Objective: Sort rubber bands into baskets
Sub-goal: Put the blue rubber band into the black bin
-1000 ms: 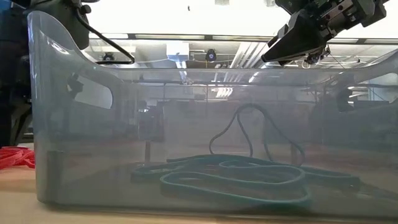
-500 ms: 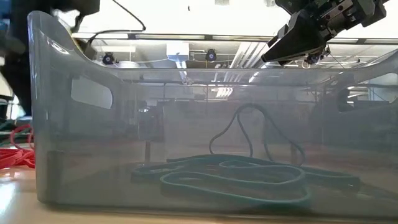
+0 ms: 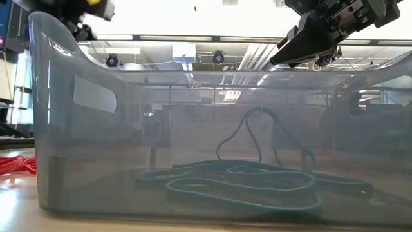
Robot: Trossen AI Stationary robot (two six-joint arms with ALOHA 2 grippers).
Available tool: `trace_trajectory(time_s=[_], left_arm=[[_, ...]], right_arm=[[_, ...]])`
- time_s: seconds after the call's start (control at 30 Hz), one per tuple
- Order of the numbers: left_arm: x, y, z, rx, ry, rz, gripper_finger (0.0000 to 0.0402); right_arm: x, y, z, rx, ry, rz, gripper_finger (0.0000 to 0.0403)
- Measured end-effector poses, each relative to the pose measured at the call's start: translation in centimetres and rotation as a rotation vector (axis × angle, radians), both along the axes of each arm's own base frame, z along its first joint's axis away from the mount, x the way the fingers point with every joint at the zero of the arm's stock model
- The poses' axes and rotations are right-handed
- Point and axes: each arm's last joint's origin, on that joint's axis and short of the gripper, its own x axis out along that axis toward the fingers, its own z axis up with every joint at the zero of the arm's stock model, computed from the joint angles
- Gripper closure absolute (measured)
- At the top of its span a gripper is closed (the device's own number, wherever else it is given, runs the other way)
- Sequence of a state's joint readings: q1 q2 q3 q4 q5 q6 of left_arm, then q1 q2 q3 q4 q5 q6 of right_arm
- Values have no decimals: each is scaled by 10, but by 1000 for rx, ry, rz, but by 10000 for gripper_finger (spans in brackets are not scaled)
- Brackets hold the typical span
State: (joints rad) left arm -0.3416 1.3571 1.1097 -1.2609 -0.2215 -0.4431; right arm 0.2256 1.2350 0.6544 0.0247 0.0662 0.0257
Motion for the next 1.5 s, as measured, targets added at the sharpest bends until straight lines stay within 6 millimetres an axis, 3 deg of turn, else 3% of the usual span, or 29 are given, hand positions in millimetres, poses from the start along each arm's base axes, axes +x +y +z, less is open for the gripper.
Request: trace_trajectory(time_s=[0.3,0.57,1.13,1.5], left_arm=[[22,-7,33,-68,-239,-38,401],[48,-18,46,-169,-430,-168,401],[137,-57,47,-283,-442,-568,401],[165,-69,32,-324,-444,-643,401]], right_arm=[[0,0,0,-1,-1,-2,403],[0,0,0,-1,-1,-2,403],[0,0,0,-2,5,-2,403],[0,0,-1,-3,8,-2,403]])
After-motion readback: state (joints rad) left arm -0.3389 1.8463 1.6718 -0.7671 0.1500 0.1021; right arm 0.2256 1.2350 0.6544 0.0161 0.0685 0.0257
